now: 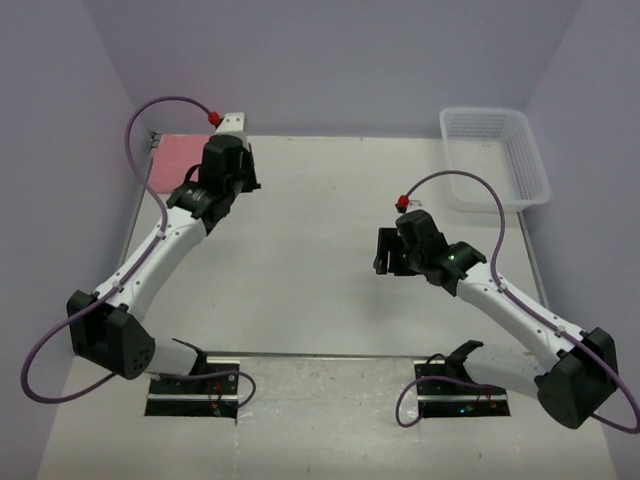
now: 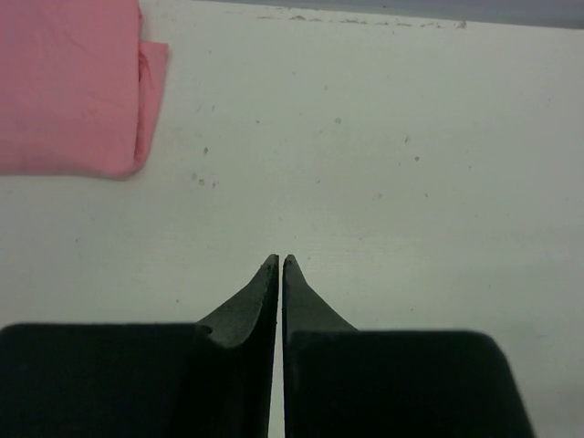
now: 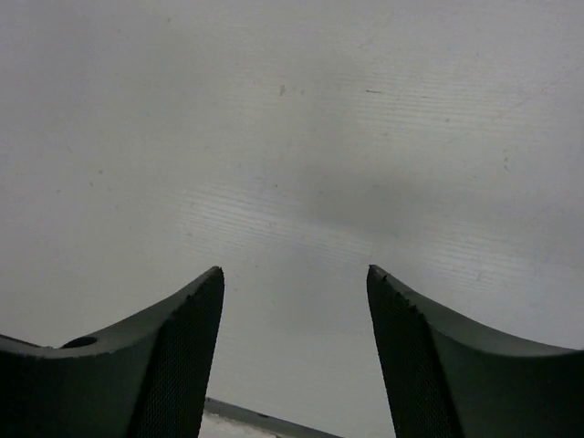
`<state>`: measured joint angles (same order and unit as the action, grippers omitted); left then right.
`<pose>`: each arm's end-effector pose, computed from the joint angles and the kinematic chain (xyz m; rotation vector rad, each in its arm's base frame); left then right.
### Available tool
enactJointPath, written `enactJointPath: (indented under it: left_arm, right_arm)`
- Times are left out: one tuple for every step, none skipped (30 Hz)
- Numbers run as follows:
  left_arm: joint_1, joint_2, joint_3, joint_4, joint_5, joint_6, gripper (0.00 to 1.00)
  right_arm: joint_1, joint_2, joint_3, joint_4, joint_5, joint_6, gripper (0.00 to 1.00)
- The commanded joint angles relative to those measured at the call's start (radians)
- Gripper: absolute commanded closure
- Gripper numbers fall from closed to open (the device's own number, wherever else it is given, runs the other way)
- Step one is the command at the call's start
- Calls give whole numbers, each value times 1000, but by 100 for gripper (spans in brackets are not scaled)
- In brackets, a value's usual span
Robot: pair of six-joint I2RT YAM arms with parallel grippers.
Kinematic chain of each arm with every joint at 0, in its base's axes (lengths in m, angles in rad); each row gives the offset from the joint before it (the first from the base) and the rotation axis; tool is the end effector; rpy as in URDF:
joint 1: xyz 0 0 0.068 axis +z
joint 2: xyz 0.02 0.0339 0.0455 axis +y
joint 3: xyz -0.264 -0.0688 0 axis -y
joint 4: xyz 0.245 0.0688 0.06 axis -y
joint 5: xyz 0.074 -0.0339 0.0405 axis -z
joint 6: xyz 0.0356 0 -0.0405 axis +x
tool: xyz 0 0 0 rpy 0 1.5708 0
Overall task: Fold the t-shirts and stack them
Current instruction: Put the neatly folded tshirt into the corner of the board with the left arm
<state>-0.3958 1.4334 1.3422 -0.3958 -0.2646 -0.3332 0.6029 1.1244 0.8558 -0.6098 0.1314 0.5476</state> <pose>0.3072 -0.1183 0.3617 -0.0994 2.0420 -0.1840 0.1904 0.1254 0.2603 -0.0097 2.4705 0.3484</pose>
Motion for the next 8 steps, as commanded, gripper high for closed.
enactJointPath:
  left_arm:
    - [-8, -68, -92, 41, 37, -21, 96]
    - [-11, -103, -132, 48, 39, -17, 89]
    - [-12, -120, -150, 48, 35, -18, 86]
    - [-12, -139, -170, 49, 33, -20, 84]
    - [-14, -165, -199, 49, 31, -17, 81]
    - [-18, -174, -210, 48, 30, -17, 75]
    - [-18, -185, -219, 45, 30, -17, 72]
    - [-24, -203, -233, 41, 27, -10, 69]
  right_arm:
    - [-2, -46, 0, 125, -6, -35, 33]
    - [0, -64, -3, 142, -31, -40, 25]
    - [-2, -70, -8, 153, -39, -46, 23]
    - [0, -80, -11, 162, -47, -49, 22]
    - [-2, -84, -17, 186, -62, -57, 21]
    - [-2, -81, -12, 177, -70, -54, 22]
    - [0, -72, 8, 153, -40, -49, 22]
    - [0, -66, 12, 157, -38, -57, 21]
